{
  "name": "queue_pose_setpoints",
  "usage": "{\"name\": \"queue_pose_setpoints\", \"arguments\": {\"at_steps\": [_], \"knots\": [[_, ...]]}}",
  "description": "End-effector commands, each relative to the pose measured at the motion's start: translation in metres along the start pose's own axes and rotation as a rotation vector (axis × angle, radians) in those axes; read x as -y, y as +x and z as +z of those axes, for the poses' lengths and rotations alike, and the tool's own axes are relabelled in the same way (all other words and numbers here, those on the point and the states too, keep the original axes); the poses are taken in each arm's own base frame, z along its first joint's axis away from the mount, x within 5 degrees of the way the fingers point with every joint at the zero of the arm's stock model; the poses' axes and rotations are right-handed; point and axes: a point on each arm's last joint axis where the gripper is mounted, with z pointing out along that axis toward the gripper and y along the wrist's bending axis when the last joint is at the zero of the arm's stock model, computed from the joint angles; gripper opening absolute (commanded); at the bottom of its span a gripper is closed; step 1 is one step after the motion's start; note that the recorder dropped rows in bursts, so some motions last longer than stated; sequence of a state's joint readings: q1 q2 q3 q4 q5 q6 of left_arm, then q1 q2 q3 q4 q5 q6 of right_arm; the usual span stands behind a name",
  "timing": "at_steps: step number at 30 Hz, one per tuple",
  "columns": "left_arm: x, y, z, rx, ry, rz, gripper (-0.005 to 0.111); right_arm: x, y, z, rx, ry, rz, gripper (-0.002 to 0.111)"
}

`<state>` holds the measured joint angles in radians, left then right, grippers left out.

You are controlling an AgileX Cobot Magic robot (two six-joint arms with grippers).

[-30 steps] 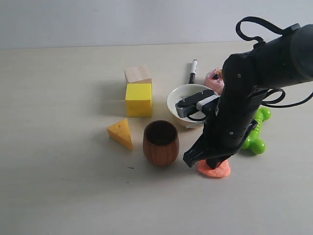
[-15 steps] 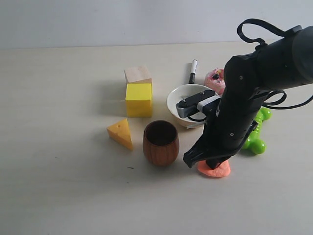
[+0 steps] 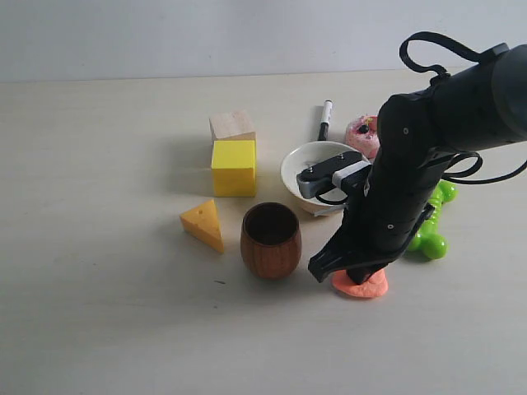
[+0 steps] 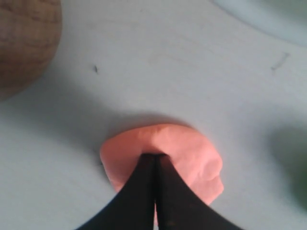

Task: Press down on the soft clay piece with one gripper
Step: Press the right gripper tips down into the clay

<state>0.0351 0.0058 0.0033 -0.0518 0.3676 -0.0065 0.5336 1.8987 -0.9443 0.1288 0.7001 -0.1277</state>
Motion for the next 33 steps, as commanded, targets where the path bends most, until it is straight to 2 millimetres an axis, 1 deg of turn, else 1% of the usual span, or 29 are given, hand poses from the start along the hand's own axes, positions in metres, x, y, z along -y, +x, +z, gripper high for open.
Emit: {"name": "queue_pose_setpoints", "arguments": {"at_steps": [1, 5, 10, 31, 33], "knots": [[0.001, -0.002, -0.001, 0.019, 0.008, -0.008, 0.0, 0.001, 0.005, 0.01, -0.005, 0.007, -0.003, 0.0], [0.001, -0.002, -0.001, 0.019, 0.008, -0.008, 0.0, 0.0, 0.003, -0.001, 0.041, 0.009, -0.006, 0.0], [0.001, -0.002, -0.001, 0.019, 0.008, -0.008, 0.0, 0.0, 0.003, -0.008, 0.065, 0.01, -0.008, 0.0], [0.001, -0.002, -0.001, 0.019, 0.008, -0.008, 0.0, 0.0, 0.001, -0.01, 0.09, 0.015, -0.011, 0.0], [0.001, -0.002, -0.001, 0.019, 0.008, -0.008, 0.0, 0.0, 0.001, -0.01, 0.091, 0.015, -0.009, 0.002]]}}
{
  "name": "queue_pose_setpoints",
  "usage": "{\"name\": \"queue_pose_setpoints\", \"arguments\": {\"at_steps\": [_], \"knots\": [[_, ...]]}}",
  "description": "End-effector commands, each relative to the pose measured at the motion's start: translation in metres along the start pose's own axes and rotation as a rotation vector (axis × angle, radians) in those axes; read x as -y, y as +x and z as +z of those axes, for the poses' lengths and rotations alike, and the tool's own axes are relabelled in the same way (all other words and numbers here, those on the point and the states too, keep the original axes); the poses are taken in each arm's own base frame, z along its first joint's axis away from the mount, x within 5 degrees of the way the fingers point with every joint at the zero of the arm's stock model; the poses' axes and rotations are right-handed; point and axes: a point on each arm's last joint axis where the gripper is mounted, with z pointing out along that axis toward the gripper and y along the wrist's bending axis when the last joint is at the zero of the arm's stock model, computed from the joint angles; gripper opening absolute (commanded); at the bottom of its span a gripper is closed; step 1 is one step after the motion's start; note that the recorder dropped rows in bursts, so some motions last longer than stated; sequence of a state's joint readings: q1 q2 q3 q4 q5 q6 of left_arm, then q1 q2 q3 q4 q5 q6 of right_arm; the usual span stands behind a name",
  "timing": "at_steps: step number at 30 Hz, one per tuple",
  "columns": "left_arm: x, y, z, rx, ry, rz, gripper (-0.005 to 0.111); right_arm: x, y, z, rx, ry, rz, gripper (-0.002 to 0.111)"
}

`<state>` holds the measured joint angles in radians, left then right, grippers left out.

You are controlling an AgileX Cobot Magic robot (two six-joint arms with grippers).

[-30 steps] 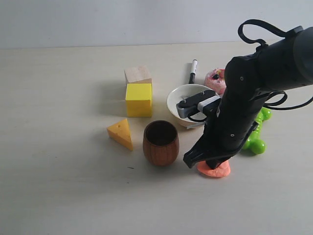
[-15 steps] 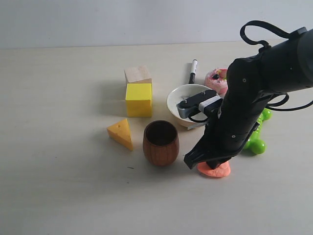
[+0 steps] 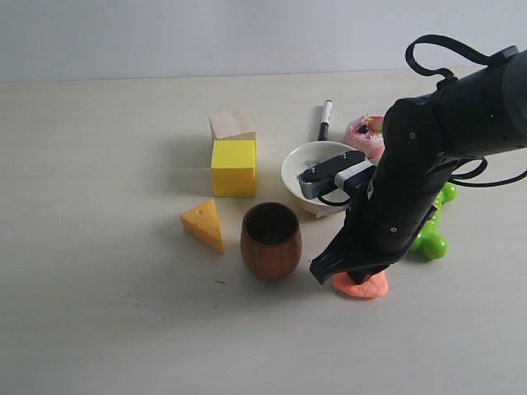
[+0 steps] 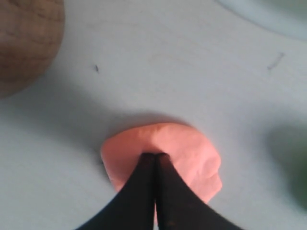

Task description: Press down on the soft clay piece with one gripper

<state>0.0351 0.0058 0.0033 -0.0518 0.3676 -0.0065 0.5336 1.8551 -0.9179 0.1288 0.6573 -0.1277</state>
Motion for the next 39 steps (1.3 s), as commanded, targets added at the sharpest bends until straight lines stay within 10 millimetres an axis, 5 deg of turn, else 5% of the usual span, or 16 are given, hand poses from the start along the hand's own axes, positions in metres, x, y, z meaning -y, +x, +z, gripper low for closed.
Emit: {"name": "queue_pose_setpoints", "arguments": {"at_steps": [1, 7, 18, 28, 39], "knots": [[0.001, -0.002, -0.001, 0.019, 0.008, -0.008, 0.0, 0.0, -0.002, -0.001, 0.031, 0.009, -0.008, 0.005], [0.001, -0.002, -0.001, 0.019, 0.008, -0.008, 0.0, 0.0, -0.003, -0.001, 0.047, 0.011, -0.008, 0.015], [0.001, -0.002, -0.001, 0.019, 0.008, -0.008, 0.0, 0.001, -0.004, -0.002, 0.062, 0.012, -0.008, 0.015], [0.001, -0.002, -0.001, 0.019, 0.008, -0.008, 0.0, -0.002, -0.014, -0.03, 0.119, 0.009, -0.017, 0.015], [0.001, -0.002, -0.001, 0.019, 0.008, -0.008, 0.0, 0.001, -0.011, -0.013, 0.041, 0.02, 0.012, 0.015]]}}
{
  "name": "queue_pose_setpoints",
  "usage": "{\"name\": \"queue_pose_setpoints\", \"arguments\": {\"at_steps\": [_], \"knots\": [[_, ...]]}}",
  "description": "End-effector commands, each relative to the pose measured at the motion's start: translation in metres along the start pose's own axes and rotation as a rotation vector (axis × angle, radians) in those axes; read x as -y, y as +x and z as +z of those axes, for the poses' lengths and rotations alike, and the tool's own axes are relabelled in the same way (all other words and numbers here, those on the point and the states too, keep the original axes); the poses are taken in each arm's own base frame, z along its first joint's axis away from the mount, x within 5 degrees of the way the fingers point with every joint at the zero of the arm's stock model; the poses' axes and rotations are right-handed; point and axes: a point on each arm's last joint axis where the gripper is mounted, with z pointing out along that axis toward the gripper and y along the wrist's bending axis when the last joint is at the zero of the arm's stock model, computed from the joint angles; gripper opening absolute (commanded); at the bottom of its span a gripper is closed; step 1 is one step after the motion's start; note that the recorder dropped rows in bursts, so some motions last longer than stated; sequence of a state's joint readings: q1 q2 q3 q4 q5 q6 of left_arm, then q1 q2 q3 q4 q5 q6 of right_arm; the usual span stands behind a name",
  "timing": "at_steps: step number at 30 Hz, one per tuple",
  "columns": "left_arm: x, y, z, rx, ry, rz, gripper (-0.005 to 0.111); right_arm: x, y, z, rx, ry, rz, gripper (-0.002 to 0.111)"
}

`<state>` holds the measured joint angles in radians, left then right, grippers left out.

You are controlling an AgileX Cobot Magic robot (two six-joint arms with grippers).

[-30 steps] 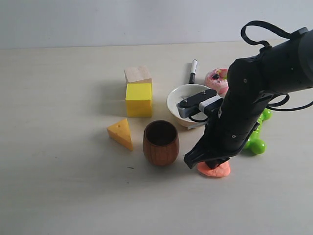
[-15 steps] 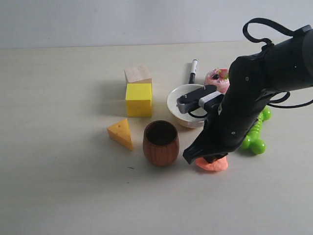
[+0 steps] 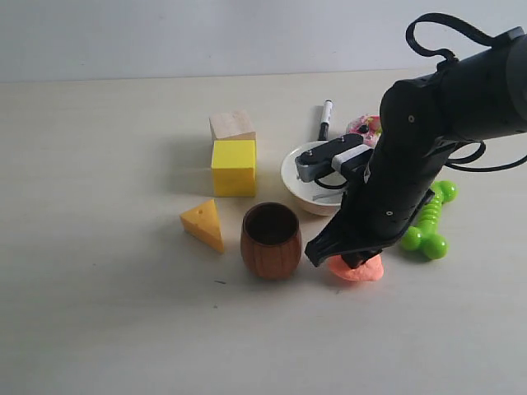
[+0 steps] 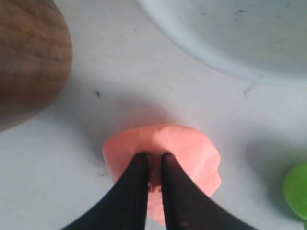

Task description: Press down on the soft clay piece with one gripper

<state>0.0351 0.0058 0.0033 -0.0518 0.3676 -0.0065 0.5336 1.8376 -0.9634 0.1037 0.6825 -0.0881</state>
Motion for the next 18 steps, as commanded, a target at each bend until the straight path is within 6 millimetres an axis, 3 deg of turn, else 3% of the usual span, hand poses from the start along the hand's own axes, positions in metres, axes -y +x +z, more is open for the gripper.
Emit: {"name": "queue_pose_setpoints", "arguments": {"at_steps": [1, 5, 14, 16, 18], "knots": [[0.001, -0.002, -0.001, 0.019, 0.008, -0.008, 0.0, 0.0, -0.001, 0.0, 0.007, 0.006, -0.003, 0.015], [0.001, -0.002, -0.001, 0.019, 0.008, -0.008, 0.0, 0.0, -0.002, 0.0, 0.013, 0.004, 0.005, 0.025], [0.001, -0.002, -0.001, 0.019, 0.008, -0.008, 0.0, -0.001, -0.001, -0.008, 0.025, 0.003, 0.021, 0.025], [0.001, -0.002, -0.001, 0.019, 0.008, -0.008, 0.0, -0.001, 0.0, -0.019, 0.036, 0.003, 0.017, 0.02], [0.001, -0.002, -0.001, 0.019, 0.008, -0.008, 0.0, -0.003, 0.002, -0.038, 0.086, 0.0, -0.009, 0.004]]}}
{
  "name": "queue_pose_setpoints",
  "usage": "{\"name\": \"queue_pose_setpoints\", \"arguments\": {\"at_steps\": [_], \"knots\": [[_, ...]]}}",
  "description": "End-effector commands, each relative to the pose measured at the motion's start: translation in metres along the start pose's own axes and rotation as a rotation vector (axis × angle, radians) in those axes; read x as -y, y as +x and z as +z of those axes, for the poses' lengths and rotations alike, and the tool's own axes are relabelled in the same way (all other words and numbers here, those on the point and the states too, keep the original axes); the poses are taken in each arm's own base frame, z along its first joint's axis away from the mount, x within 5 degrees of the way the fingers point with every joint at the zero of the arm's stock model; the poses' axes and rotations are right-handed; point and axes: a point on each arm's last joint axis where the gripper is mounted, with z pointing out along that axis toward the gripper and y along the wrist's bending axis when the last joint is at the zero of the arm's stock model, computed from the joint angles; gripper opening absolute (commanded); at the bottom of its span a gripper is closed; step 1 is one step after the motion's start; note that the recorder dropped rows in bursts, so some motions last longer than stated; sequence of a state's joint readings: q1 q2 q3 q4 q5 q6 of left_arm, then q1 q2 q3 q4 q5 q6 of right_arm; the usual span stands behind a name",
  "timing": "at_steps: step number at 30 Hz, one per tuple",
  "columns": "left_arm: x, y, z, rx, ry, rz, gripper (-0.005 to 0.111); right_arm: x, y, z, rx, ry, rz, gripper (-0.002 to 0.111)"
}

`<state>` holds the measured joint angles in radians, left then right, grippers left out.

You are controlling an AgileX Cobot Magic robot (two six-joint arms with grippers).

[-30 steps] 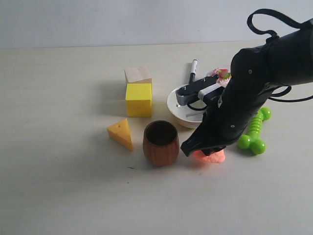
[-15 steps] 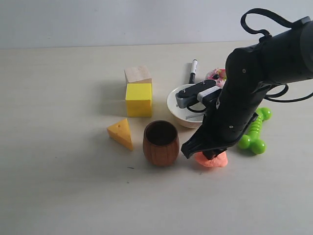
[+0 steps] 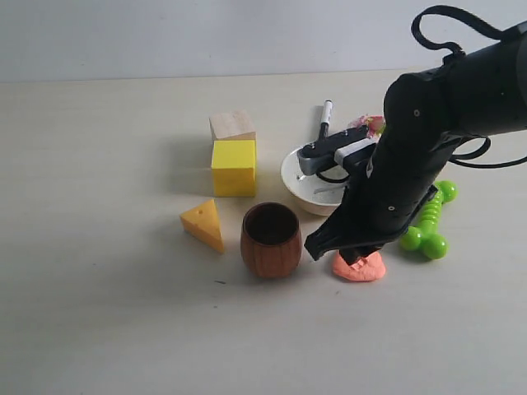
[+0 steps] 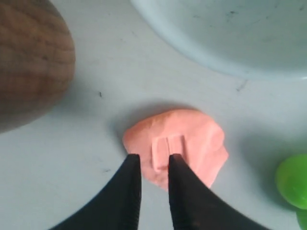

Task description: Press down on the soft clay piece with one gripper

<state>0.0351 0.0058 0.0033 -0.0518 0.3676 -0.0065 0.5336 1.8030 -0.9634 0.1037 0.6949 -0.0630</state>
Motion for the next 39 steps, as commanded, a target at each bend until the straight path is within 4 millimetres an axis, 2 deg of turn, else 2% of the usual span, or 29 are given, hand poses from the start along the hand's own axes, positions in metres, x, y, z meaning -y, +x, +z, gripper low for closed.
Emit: {"name": "queue_pose_setpoints", "arguments": {"at_steps": [1, 5, 8, 12, 19, 25, 34, 39], "knots": [[0.001, -0.002, -0.001, 0.019, 0.008, -0.008, 0.0, -0.003, 0.0, -0.035, 0.099, -0.002, -0.031, 0.0], [0.001, -0.002, -0.001, 0.019, 0.008, -0.008, 0.0, -0.008, 0.003, -0.069, 0.299, -0.041, 0.014, 0.0], [0.001, -0.002, -0.001, 0.019, 0.008, -0.008, 0.0, -0.013, 0.016, -0.09, 0.461, -0.114, 0.102, 0.0], [0.001, -0.002, -0.001, 0.019, 0.008, -0.008, 0.0, -0.012, 0.034, -0.123, 0.674, -0.106, 0.093, 0.0], [0.001, -0.002, -0.001, 0.019, 0.008, -0.008, 0.0, -0.014, 0.065, -0.174, 0.83, -0.106, 0.046, 0.0], [0.001, -0.002, -0.001, 0.019, 0.008, -0.008, 0.0, -0.015, 0.084, -0.201, 0.951, -0.104, 0.025, 0.0], [0.001, -0.002, -0.001, 0.019, 0.008, -0.008, 0.0, -0.01, 0.116, -0.232, 1.086, 0.027, -0.072, 0.0], [0.001, -0.002, -0.001, 0.019, 0.008, -0.008, 0.0, 0.005, 0.142, -0.249, 1.151, 0.113, 0.027, 0.0]]}}
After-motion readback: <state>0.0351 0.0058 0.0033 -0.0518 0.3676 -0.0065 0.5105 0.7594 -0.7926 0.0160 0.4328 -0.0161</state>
